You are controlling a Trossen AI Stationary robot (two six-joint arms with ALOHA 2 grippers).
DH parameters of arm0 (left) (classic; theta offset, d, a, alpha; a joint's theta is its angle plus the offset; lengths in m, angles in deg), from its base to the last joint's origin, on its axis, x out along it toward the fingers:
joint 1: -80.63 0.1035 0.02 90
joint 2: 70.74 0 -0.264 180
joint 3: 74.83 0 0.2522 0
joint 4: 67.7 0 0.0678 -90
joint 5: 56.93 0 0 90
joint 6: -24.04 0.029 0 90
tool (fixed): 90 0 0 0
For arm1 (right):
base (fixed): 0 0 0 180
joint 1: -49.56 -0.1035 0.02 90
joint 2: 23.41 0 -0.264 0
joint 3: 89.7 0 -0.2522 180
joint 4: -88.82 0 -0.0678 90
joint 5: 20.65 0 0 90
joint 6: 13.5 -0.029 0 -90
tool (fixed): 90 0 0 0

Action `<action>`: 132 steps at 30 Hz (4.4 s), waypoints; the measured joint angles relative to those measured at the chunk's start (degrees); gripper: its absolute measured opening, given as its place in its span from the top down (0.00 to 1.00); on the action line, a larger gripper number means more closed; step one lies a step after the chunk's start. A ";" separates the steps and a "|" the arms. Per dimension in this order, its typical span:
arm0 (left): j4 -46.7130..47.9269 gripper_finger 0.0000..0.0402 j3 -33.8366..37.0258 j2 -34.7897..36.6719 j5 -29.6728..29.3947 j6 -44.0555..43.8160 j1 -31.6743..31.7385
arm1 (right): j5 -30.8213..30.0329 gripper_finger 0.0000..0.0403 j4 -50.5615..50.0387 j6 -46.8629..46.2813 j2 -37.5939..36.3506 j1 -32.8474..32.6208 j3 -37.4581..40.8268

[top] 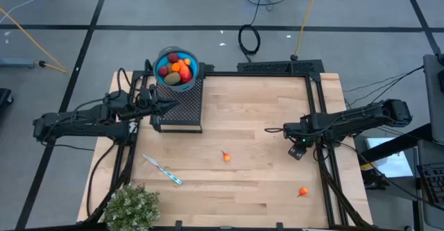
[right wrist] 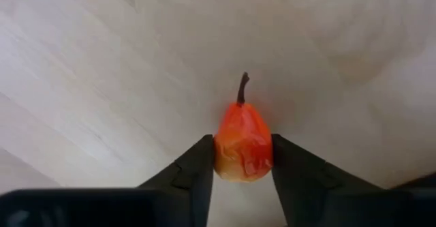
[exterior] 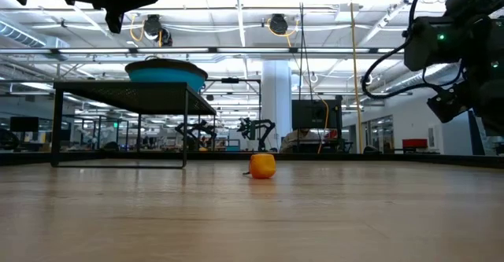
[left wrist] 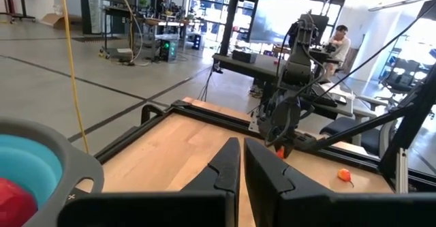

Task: Pick & Place Fruit
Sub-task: Put the pear into the blue strainer bowl on the shelf

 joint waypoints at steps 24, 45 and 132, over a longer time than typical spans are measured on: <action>-0.04 0.95 0.00 0.00 0.37 -3.00 0.00 | 13.27 0.75 50.10 9.54 -0.20 0.13 -0.04; -0.04 0.95 0.00 -0.02 6.14 -4.55 0.00 | 16.48 0.75 114.27 36.77 -0.22 0.39 -0.04; -28.55 0.52 -10.04 -30.55 4.54 4.42 -7.71 | -34.60 0.75 83.70 35.03 -0.20 2.01 -0.07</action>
